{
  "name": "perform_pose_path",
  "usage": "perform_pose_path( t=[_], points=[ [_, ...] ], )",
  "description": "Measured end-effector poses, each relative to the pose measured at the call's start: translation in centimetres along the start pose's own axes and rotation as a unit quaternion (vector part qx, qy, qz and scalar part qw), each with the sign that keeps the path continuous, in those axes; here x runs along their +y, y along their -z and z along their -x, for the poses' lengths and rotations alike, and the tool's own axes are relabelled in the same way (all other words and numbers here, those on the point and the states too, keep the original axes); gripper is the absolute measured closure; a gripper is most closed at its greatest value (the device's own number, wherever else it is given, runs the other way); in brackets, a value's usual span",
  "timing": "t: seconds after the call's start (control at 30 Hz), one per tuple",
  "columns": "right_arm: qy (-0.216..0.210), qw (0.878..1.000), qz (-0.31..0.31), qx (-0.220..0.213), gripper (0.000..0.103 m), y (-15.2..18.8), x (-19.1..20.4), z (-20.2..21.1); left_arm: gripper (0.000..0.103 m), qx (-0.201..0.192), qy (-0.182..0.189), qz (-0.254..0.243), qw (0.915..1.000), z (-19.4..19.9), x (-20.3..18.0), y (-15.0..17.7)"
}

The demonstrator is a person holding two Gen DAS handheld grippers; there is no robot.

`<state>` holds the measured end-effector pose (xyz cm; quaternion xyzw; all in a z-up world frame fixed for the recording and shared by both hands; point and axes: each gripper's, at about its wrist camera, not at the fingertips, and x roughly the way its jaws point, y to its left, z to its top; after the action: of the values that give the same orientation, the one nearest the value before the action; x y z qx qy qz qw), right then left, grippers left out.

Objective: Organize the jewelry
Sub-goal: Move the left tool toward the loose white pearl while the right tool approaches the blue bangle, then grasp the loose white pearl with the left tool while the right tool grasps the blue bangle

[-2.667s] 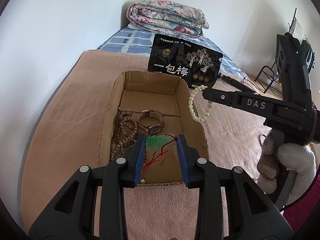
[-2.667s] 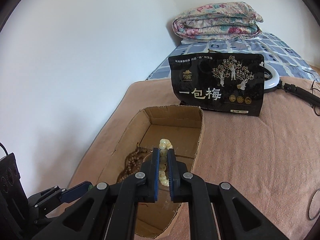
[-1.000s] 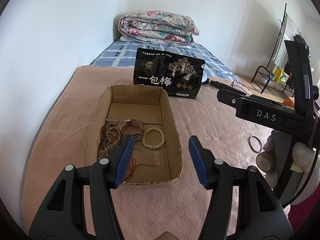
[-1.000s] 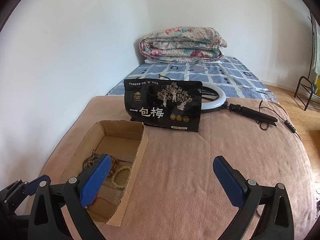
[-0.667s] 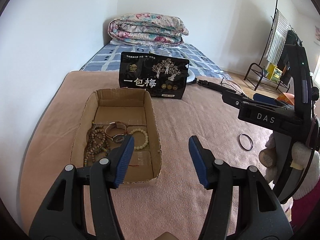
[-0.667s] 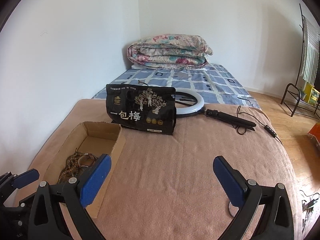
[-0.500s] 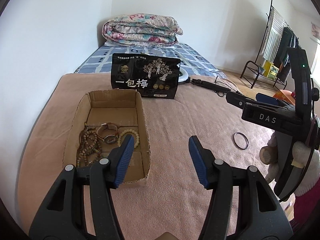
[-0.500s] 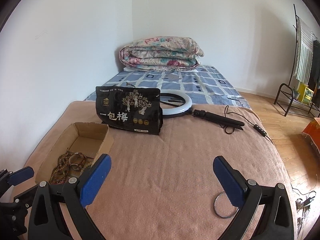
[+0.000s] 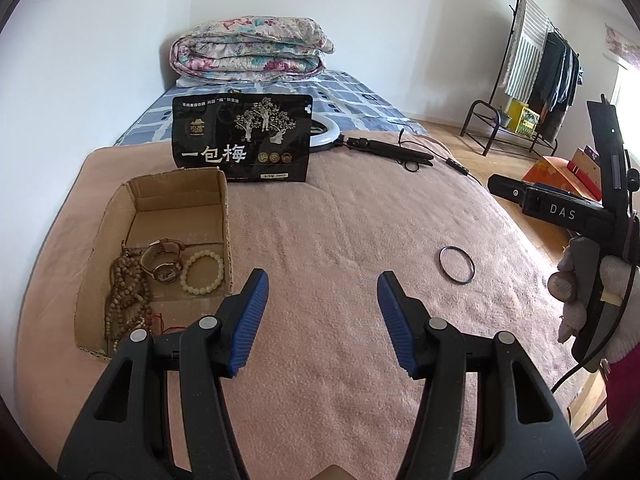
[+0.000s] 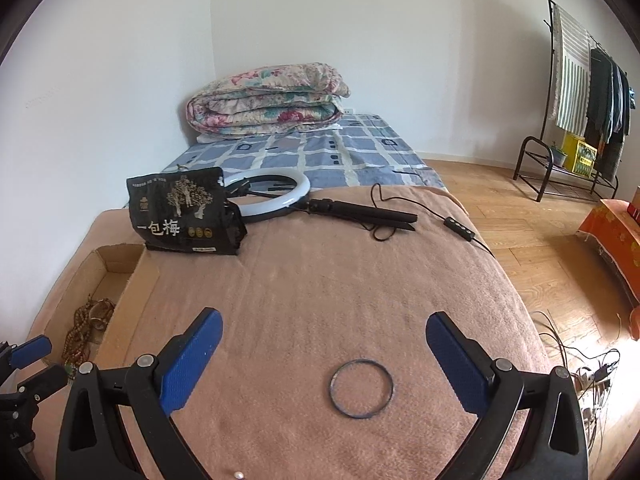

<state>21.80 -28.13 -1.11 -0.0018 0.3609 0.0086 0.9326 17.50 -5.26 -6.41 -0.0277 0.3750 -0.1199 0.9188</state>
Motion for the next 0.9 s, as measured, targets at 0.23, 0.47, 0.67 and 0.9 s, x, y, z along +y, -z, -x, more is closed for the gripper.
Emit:
perform_pose_path(
  t=[0.23,0.47,0.67,0.9],
  points=[
    [0.009,0.999,-0.024,0.032,0.000,1.2,-4.6,-1.1,0.045,0.018,0.022,-0.017,0.9994,-1.3,-2.2,1.0],
    [-0.005,0.997,-0.039,0.068,0.000,2.9,-6.9,-2.9,0.045,0.047,0.052,-0.034,0.9970,-3.2,-4.5,2.7],
    [-0.025,0.996,-0.026,0.087,0.000,4.3,-7.0,-4.4,0.045,0.074,0.068,-0.062,0.9930,-4.9,-7.0,4.8],
    [-0.059,0.993,-0.012,0.100,0.000,6.1,-6.8,-6.2,0.054,0.098,0.083,-0.088,0.9878,-6.5,-9.0,7.0]
  ],
)
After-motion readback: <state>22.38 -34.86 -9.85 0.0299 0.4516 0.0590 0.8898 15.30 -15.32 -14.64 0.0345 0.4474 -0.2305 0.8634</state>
